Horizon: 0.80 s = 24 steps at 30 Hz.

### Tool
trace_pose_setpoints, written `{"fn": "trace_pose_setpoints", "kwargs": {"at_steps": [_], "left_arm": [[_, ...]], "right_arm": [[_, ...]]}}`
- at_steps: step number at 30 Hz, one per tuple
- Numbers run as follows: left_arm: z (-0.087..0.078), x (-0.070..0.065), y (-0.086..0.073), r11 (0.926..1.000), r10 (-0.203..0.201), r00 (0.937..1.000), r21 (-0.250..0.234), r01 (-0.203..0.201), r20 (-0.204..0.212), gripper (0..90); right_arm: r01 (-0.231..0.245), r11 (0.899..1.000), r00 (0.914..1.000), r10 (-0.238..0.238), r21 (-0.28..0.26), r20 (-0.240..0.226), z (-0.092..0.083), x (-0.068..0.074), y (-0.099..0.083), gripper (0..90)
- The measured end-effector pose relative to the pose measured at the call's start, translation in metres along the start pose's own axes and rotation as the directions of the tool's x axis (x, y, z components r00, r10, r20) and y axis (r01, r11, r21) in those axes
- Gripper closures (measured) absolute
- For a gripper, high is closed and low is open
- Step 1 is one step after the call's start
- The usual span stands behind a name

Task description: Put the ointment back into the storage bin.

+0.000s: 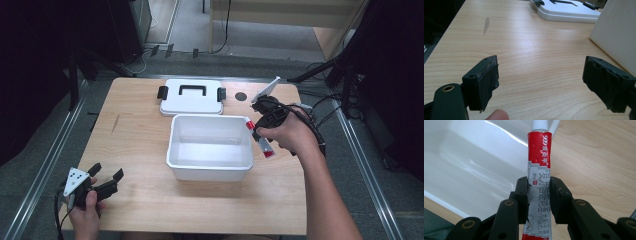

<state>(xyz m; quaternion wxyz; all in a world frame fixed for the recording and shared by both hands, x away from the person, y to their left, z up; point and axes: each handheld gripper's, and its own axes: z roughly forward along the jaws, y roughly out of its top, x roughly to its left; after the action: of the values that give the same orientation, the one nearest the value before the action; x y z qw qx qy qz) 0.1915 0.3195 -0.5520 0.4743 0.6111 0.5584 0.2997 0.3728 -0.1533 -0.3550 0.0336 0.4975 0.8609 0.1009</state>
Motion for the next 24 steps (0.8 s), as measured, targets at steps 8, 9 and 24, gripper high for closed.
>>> {"fn": "trace_pose_setpoints", "kwargs": {"at_steps": [8, 9, 24], "left_arm": [[0.0, 0.0, 0.0, 1.0, -0.002, 1.0, 0.001, 0.002, 0.0, 14.4], [0.0, 0.0, 0.0, 1.0, -0.001, 1.0, 0.002, 0.001, 0.001, 14.4], [0.0, 0.0, 0.0, 1.0, -0.003, 1.0, 0.002, 0.003, 0.001, 14.4]], "right_arm": [[0.029, 1.0, 0.9994, -0.029, -0.002, -0.017, 0.002, 0.017, 0.014, 71.3], [0.029, 1.0, 0.9994, -0.029, -0.002, -0.017, 0.002, 0.017, 0.014, 71.3], [0.071, 0.997, 0.996, -0.071, -0.005, -0.054, 0.014, 0.047, 0.035, 71.3]]}}
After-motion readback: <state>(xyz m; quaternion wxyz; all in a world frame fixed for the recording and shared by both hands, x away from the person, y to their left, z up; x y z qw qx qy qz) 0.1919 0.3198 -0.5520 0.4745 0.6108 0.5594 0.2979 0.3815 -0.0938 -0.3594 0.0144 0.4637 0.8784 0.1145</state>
